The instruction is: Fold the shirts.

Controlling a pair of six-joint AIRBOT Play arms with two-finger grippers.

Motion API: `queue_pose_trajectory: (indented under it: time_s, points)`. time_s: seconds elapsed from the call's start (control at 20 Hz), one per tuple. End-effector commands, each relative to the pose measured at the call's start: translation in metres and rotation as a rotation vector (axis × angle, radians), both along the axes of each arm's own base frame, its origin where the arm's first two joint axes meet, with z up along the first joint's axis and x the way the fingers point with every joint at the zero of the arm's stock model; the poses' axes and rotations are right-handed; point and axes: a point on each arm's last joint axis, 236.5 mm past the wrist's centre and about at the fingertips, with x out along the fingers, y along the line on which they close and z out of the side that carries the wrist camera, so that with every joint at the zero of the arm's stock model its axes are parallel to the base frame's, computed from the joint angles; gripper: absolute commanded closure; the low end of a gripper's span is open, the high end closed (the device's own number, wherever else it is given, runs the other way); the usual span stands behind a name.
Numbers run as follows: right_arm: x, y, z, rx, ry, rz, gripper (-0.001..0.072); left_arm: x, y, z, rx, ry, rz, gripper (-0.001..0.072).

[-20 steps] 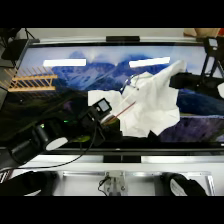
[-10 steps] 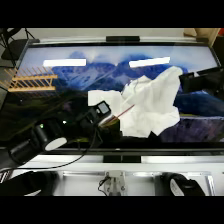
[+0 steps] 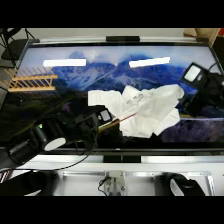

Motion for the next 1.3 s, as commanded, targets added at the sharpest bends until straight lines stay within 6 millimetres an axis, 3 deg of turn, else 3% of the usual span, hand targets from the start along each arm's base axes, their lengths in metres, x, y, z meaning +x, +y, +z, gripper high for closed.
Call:
queue_pose_trajectory:
  time_s: [0.0,0.1,0.25,0.55,0.7,0.8,0.85,0.9,0.95,1.0,1.1,1.15,1.25]
  points:
    - [-0.003,0.006,-0.010,-0.108,0.013,0.158,0.0108,0.000,0.001,0.000,0.013,-0.007,-0.020,0.0658]
    - [0.001,0.010,-0.005,-0.088,-0.014,0.160,0.0108,0.000,0.001,0.000,0.012,-0.007,-0.020,0.0658]
    - [0.001,0.022,-0.014,-0.048,0.022,0.205,0.0108,-0.001,0.001,0.000,0.014,-0.010,-0.027,0.0658]
    - [0.023,0.033,-0.051,-0.004,0.109,0.262,0.0108,-0.001,0.001,0.001,0.022,-0.026,-0.068,0.0658]
    - [0.013,0.044,-0.077,-0.008,0.214,0.338,0.0109,0.001,0.001,0.002,0.043,-0.065,-0.134,0.0658]
    - [0.008,0.051,-0.085,-0.046,0.246,0.386,0.0113,0.014,0.005,0.004,0.065,-0.120,-0.132,0.0658]
    - [0.006,0.052,-0.087,-0.074,0.250,0.399,0.0262,0.020,0.009,0.004,0.071,-0.131,-0.119,0.0658]
    - [0.003,0.053,-0.089,-0.090,0.263,0.412,0.0496,0.028,0.015,0.005,0.074,-0.136,-0.095,0.0657]
    - [-0.001,0.055,-0.091,-0.089,0.279,0.423,0.0601,0.037,0.022,0.006,0.071,-0.139,-0.063,0.0657]
    - [-0.004,0.057,-0.091,-0.080,0.289,0.428,0.0656,0.049,0.029,0.007,0.062,-0.149,-0.027,0.0654]
    - [-0.009,0.056,-0.093,-0.077,0.309,0.431,0.0656,0.073,0.042,0.013,0.039,-0.178,0.043,0.0627]
    - [-0.010,0.057,-0.092,-0.071,0.315,0.424,0.0656,0.084,0.049,0.016,0.027,-0.194,0.078,0.0525]
    - [-0.012,0.057,-0.088,-0.053,0.315,0.402,0.0657,0.102,0.065,0.019,0.029,-0.220,0.119,0.0072]
